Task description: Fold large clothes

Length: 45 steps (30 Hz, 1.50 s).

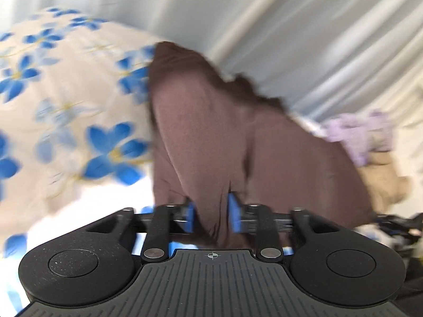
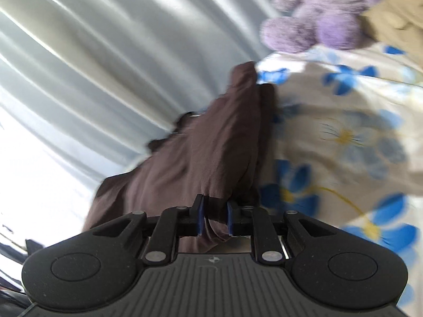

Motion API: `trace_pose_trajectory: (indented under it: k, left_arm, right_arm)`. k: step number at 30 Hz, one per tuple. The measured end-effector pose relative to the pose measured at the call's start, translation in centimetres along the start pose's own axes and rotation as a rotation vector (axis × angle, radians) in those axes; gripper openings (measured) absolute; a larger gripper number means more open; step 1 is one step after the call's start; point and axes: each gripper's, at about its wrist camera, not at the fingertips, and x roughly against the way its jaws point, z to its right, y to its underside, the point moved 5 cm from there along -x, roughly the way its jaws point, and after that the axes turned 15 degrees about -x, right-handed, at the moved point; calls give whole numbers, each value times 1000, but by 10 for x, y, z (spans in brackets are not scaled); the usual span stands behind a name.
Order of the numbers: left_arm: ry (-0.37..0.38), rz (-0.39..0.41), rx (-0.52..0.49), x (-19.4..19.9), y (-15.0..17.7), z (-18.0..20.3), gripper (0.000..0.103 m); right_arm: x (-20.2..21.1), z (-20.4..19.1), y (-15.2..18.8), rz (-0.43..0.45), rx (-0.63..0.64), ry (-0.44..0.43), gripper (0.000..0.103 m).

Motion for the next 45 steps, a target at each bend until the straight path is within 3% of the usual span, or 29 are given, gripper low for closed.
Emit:
trace_pose_trajectory:
  k: [1,2,4,5,8,11,13,15,16,17,20,21,24,27,30,33,34,36,39,42,45]
  left_arm:
    - [-64,-21,7,-4,1,-5,42]
    - [-113,-23,19,-5,-1,-9,44]
    - [-193,20,-16,1,-11,-7,53]
    - [-238,54,-53,6,-17,-2,57]
    - [-302,151,-215,2,-40,27,65]
    - [-204,189,-301,-35,-56,71,74]
    - [-132,204,-348,-70,-65,102,74]
    - [-88,202,-410,-111,-72,132,75]
    - [-87,200,-448,-133,-77,144,75]
    - [-109,194,-476,-153,-81,152,74]
    - [-179,213,-497,-201,-88,158,77]
    - [-185,232,-474,-211,-90,153,82]
    - [-214,274,-437,-223,-91,138,96]
    - [-214,271,-430,-221,-96,133,97]
    - [-283,293,-459,-210,-107,120,97]
    - [-399,282,-417,-209,-119,85,93]
    - [-389,275,-370,-209,-122,71,91]
    - [-270,311,-236,-209,-122,45,91]
    - [-237,325,-186,-219,-123,33,92]
    - [-248,295,-218,-222,-124,39,95]
    - [-252,269,-213,-200,-120,44,95]
  right_arm:
    - [-1,6,-1,23,-5,57,30]
    - [-2,11,-3,54,-6,140,31]
    - [0,11,-11,152,36,287,35]
    - [1,5,-13,189,68,322,36]
    - [-14,-35,-5,270,234,256,36]
    - [-64,-78,20,275,375,150,36]
    - [-111,-107,42,220,480,101,35]
    - [-158,-134,64,172,600,73,32]
    - [-180,-145,72,136,635,52,24]
    - [-200,-154,78,114,665,42,15]
    - [-241,-168,81,166,724,138,10]
    - [-250,-167,78,181,737,154,6]
    - [-269,-145,67,228,697,145,5]
    - [-270,-147,64,232,685,156,5]
    - [-260,-155,53,217,698,179,4]
    - [-243,-143,12,338,656,284,5]
    - [-238,-126,-7,379,628,354,5]
    - [-231,-83,-39,399,551,445,4]
    - [-213,-43,-66,376,292,277,0]
    - [-217,-48,-61,393,331,313,0]
    - [-213,-49,-58,395,336,314,0]
